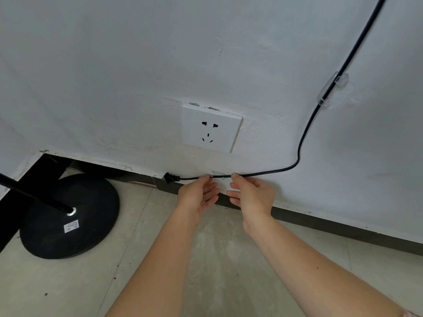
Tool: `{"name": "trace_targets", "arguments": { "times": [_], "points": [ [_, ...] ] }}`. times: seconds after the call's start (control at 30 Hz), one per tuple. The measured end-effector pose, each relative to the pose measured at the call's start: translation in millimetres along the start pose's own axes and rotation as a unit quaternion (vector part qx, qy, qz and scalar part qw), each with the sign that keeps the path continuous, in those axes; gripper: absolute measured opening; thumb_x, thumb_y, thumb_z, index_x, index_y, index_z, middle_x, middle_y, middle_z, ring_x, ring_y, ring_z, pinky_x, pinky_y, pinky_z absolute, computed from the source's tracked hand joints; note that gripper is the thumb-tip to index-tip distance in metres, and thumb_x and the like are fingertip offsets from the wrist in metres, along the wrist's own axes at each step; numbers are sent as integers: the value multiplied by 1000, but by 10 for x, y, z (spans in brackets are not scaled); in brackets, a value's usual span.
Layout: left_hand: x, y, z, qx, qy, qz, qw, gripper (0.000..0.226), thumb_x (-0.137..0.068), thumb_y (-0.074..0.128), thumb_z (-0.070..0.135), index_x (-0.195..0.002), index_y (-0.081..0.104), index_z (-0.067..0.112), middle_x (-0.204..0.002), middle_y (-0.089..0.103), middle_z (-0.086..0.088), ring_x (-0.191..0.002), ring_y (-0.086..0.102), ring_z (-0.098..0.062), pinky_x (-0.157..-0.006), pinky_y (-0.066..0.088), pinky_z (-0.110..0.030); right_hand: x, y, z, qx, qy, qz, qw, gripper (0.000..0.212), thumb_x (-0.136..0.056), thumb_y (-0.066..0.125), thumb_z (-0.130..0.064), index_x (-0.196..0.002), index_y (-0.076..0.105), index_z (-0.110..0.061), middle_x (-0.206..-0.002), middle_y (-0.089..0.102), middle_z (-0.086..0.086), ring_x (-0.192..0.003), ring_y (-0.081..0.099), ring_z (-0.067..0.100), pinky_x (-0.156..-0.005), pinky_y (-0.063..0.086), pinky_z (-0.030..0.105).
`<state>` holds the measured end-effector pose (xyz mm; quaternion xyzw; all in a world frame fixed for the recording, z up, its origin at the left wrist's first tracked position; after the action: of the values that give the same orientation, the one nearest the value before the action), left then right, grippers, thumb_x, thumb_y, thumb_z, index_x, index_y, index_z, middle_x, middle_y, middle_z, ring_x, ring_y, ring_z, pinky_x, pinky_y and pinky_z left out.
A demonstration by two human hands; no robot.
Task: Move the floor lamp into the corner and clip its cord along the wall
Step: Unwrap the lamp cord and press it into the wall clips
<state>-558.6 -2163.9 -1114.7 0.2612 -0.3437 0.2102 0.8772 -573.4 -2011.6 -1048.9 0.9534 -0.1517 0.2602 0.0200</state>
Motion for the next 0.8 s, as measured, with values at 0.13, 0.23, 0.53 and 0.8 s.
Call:
{"name": "trace_targets", "arguments": {
  "times": [0.13,0.23,0.53,0.8],
  "points": [
    [-1,-11,-6,-7,-2,3,1000,21,-90,59,25,-93,65,5,-93,70,-11,-81,68,-20,-66,54,-30,13,20,2,6,2,-3,1000,12,-81,71,-19,-74,63,-14,-77,70,6,-59,65,17,-45,49,19],
    [10,-19,-7,-7,-2,4,1000,21,-90,58,25,-92,64,6,-91,70,-10,-81,68,-20,-65,54,-30,21,20,6,4,6,-4,1000,11,-83,70,-20,-76,64,-14,-77,70,5,-60,64,18,-48,49,21],
    [55,22,85,13,22,10,1000,13,-90,59,18,-91,65,7,-91,69,-9,-80,67,-19,-67,54,-27,13,-37,-73,14,-9,4,1000,14,-85,66,-16,-71,64,-14,-72,67,3,-54,60,14,-52,48,23],
    [55,40,170,-40,66,16,997,17,-84,64,26,-88,68,10,-92,71,-7,-83,69,-19,-69,55,-28,-8,-84,-76,14,-15,23,1000,17,-85,66,-15,-69,63,-12,-70,65,5,-52,58,15,-53,47,25]
  ]
}}
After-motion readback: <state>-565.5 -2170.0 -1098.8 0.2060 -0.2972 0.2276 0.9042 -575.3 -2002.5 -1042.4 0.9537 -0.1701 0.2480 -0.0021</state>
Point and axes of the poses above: each hand's wrist, its own x-axis away from the middle knuckle, its own y-axis out of the palm, z = x × y, the point moved 9 cm from there along -x, towards the middle knuckle
